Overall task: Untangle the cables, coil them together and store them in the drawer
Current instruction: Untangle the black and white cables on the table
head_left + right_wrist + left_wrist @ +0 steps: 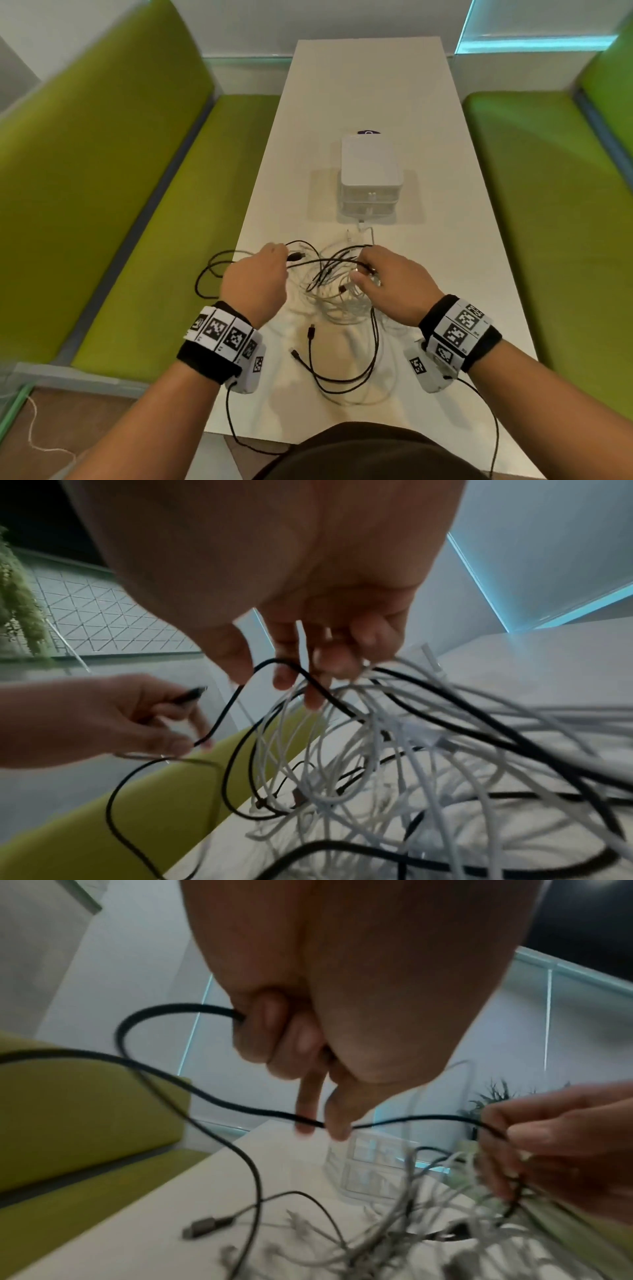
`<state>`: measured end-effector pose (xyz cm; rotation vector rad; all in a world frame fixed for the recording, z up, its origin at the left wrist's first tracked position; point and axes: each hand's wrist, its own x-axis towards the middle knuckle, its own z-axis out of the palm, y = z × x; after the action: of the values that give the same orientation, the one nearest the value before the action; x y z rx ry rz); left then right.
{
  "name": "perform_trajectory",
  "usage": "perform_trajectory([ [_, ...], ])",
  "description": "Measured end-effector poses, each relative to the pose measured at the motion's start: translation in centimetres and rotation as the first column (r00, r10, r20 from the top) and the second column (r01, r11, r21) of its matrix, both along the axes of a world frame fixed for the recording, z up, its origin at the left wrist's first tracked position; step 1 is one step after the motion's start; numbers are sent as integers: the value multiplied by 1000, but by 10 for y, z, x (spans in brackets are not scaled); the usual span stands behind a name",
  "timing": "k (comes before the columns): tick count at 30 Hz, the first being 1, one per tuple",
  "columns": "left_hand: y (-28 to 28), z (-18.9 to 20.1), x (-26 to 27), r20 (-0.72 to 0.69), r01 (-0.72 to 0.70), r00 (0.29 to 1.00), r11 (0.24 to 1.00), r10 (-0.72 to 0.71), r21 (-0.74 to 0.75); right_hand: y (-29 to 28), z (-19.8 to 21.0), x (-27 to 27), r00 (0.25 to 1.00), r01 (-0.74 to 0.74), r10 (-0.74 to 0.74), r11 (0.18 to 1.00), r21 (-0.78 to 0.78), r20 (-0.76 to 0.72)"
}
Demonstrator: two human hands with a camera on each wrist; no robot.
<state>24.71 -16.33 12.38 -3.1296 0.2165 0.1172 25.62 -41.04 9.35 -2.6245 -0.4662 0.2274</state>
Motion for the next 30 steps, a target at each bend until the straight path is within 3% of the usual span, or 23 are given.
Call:
perform_trajectory([
  [2,-15,3,-7,69,176,984,973,-167,-151,4,-5,-1,997,-55,51,997,-59,-58],
  [4,-33,5,-16,108,381,924,887,-366,-262,7,-6,0,996,-83,78,991,-102,-50],
  [6,-47,0,-22,70,440,894,833,-443,-335,10,-5,-1,997,-77,77,996,-39,-16],
  [9,-51,-7,-19,37,290,951,846,-307,-448,9,-3,-5,997,-76,77,991,106,2],
  [12,-52,-5,-17,113,311,949,828,-293,-467,3,-3,-9,995,-89,83,986,139,49],
  [15,-53,-1,-16,142,365,931,831,-337,-420,-1,-1,-11,985,-144,140,989,39,101],
  [19,-57,5,-15,21,318,940,851,-341,-419,-4,2,-13,991,-95,107,986,-138,83],
  [22,-49,23,-12,214,292,955,753,-203,-590,-13,-2,-7,1000,8,-6,980,-200,9],
  [25,-37,36,-6,310,315,940,715,-144,-624,-18,-7,-3,994,96,-101,986,-133,-32],
  [27,-30,33,-2,257,262,959,730,-122,-631,-17,-5,2,982,191,-190,981,-35,7],
  [30,-14,15,5,125,69,992,863,-6,-501,-17,-1,11,937,347,-350,930,125,1],
])
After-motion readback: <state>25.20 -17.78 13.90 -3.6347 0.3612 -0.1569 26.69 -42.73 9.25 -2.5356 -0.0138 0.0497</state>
